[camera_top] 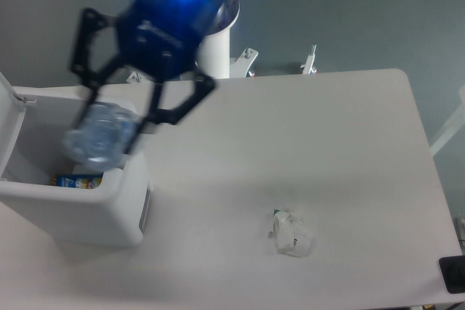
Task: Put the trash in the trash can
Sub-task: 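Carry the bottle over the white trash bin and release it inside, then move the open gripper back over the crumpled white wrapper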
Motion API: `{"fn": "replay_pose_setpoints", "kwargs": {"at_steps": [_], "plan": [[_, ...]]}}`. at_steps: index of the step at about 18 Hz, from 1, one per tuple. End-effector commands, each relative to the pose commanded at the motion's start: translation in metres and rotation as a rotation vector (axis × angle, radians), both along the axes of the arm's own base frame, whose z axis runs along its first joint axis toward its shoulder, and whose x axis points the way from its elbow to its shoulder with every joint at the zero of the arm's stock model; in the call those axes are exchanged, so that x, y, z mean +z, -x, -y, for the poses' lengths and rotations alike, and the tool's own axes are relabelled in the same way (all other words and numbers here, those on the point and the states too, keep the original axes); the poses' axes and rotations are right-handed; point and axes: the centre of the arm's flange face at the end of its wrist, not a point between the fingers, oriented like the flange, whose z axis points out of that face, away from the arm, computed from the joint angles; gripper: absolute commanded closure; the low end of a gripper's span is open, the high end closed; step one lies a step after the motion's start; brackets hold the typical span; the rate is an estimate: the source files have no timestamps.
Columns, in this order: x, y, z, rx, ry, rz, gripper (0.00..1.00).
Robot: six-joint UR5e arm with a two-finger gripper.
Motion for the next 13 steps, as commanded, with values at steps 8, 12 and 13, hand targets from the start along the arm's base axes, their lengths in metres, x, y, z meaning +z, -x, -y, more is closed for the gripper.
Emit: {"fn": "replay_pose_setpoints", "kwargs": {"at_steps": [8, 12, 13], "plan": [[-0.072, -0.038, -0.015, -0.105, 0.085, 0.007, 0.54], [-0.089, -0.045, -0.017, -0.122, 0.108, 0.013, 0.00], [-0.090, -0.044, -0.017, -0.119, 0.112, 0.013, 0.00]]}}
